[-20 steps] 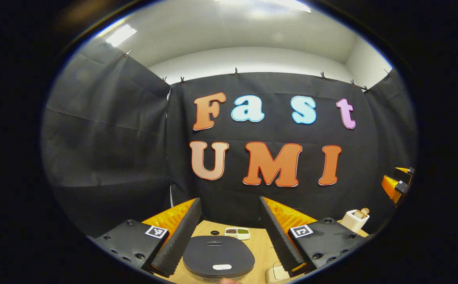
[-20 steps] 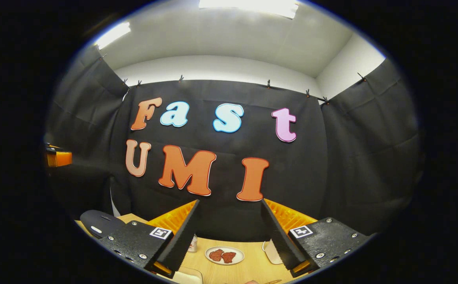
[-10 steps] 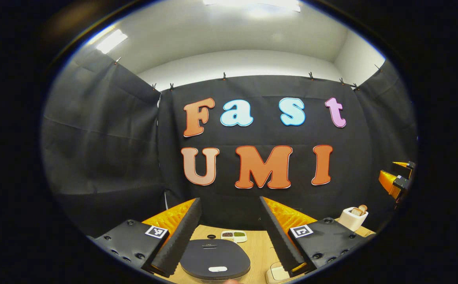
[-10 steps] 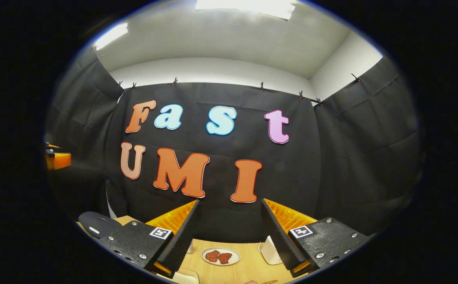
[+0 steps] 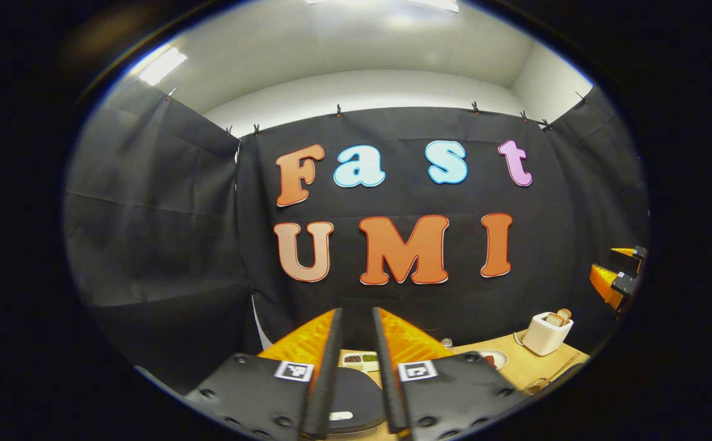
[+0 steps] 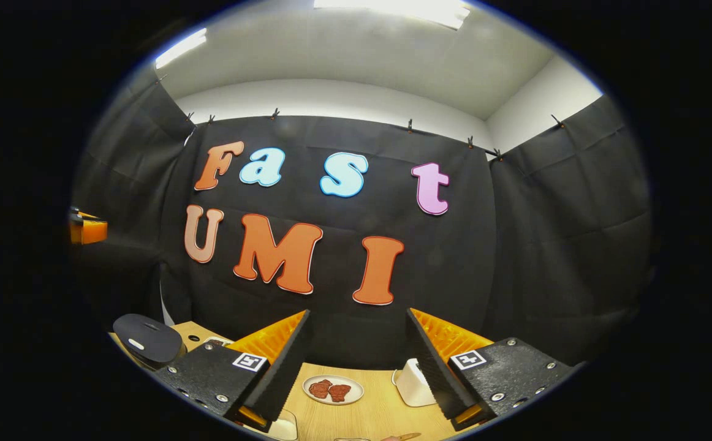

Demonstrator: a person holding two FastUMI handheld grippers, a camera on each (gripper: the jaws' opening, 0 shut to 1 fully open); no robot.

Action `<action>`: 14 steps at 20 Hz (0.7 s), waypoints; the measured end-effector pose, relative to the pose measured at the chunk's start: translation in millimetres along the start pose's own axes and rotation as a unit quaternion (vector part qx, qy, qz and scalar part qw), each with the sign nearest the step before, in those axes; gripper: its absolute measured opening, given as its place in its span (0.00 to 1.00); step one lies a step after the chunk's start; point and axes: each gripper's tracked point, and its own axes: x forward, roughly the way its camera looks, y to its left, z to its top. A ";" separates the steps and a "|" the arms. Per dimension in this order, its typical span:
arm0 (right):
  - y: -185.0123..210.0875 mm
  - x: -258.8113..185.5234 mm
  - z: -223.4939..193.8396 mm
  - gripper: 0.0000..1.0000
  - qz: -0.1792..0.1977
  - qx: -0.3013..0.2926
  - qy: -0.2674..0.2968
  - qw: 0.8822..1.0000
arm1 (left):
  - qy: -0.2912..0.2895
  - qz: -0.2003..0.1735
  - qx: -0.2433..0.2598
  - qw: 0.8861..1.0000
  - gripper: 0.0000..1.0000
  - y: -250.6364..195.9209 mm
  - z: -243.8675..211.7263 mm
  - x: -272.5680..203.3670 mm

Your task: Close the left gripper, press the button to open the rice cooker; take a wooden spoon from the chopstick holder with the right hand, scoop a spoonful of rice and pour it into the rice cooker, then put the wooden spoon back into the chopstick holder.

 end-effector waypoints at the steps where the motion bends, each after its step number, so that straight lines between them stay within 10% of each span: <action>1: -2.0 0.1 -2.0 0.96 -0.003 0.002 0.002 1.000 | 0.011 -0.002 -0.002 1.000 0.21 0.7 -5.4 5.1; 3: -7.9 -1.1 -8.1 0.93 -0.011 0.002 0.009 1.000 | 0.046 -0.011 -0.017 0.999 0.05 -0.1 -20.6 11.1; 7: -22.3 -6.1 -22.9 0.93 -0.033 0.001 0.029 0.999 | 0.159 -0.005 -0.056 0.986 0.04 15.2 -73.2 28.4; 14: -49.2 -26.6 -53.7 0.94 -0.076 -0.004 0.080 0.994 | 0.356 -0.021 -0.123 0.926 0.05 24.8 -168.0 44.3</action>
